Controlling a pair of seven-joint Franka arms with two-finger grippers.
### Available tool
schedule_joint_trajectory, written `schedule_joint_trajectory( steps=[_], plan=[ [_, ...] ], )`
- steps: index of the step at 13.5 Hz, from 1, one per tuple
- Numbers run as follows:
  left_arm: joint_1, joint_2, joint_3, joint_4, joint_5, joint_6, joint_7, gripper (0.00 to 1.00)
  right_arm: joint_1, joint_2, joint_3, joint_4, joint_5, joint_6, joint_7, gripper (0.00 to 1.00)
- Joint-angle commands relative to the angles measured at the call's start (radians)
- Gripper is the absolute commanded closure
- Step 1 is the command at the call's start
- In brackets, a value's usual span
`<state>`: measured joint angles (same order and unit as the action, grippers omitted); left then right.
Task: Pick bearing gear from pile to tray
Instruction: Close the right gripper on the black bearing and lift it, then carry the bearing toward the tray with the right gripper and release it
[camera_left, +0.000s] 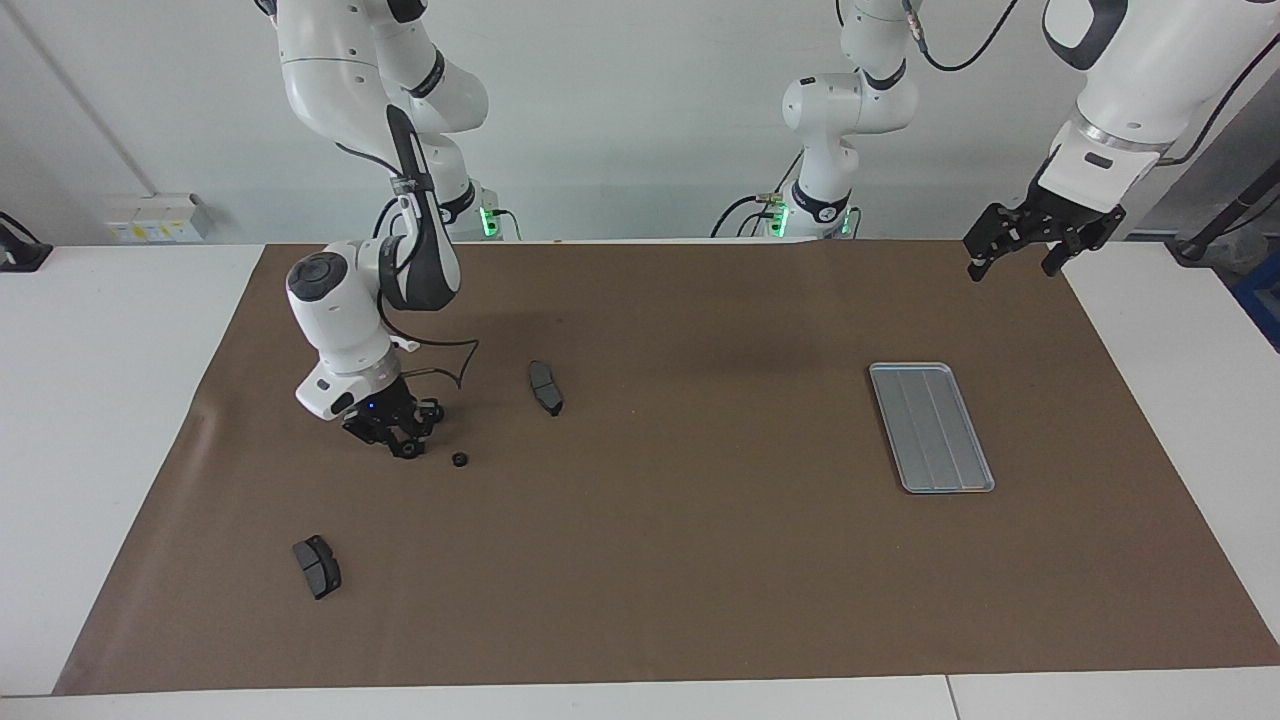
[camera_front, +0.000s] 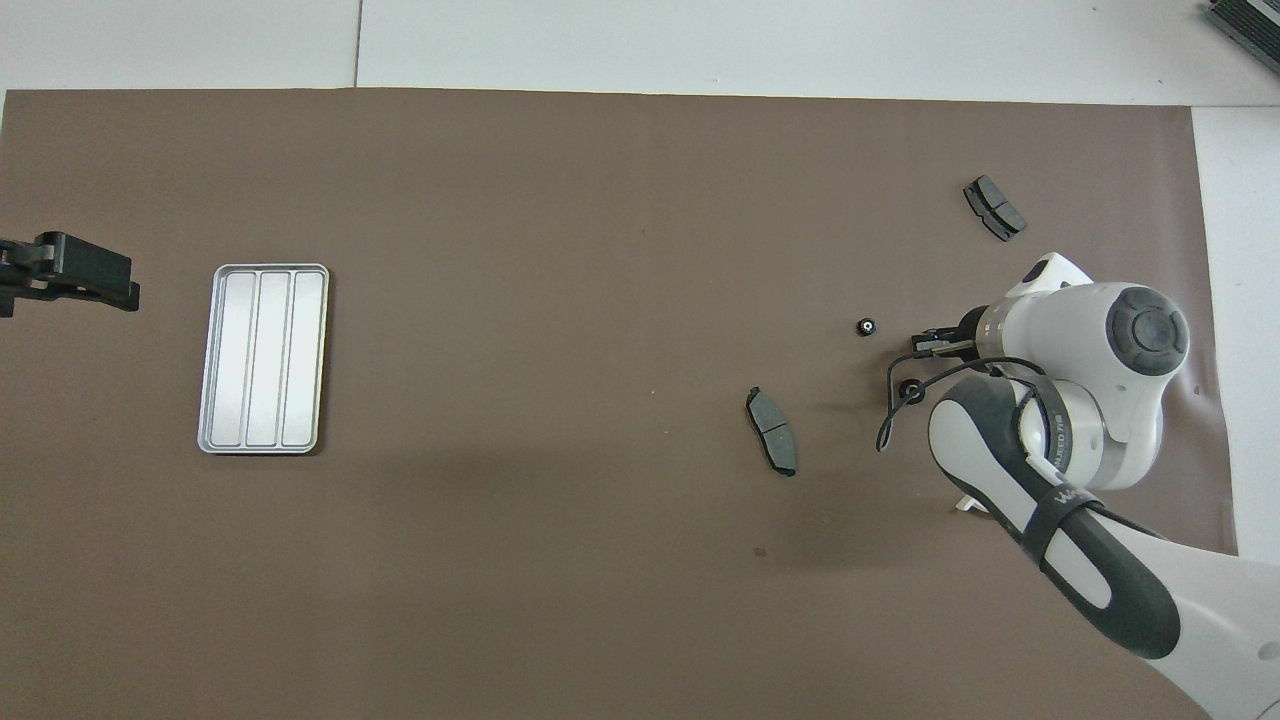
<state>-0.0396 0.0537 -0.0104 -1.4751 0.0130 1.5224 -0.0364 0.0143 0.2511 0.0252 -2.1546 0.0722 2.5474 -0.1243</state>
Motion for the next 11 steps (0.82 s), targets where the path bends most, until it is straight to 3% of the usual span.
schedule_joint_trajectory(
  steps=[1,5,8,11],
  plan=[
    [-0.013,-0.058,0.009,-0.102,0.004,0.065,0.015,0.0,0.001,-0.064,0.042,0.085,0.021,-0.169,0.088,1.0],
    [-0.013,-0.06,0.009,-0.103,0.004,0.059,0.004,0.0,0.042,-0.065,0.114,0.223,0.003,-0.329,0.297,1.0],
    [-0.014,-0.063,0.009,-0.111,0.004,0.062,-0.002,0.0,0.157,-0.062,0.113,0.243,-0.003,-0.322,0.487,1.0],
    [-0.04,-0.074,0.009,-0.132,0.004,0.088,-0.004,0.0,0.292,-0.033,0.113,0.281,-0.11,-0.317,0.72,1.0]
  ],
)
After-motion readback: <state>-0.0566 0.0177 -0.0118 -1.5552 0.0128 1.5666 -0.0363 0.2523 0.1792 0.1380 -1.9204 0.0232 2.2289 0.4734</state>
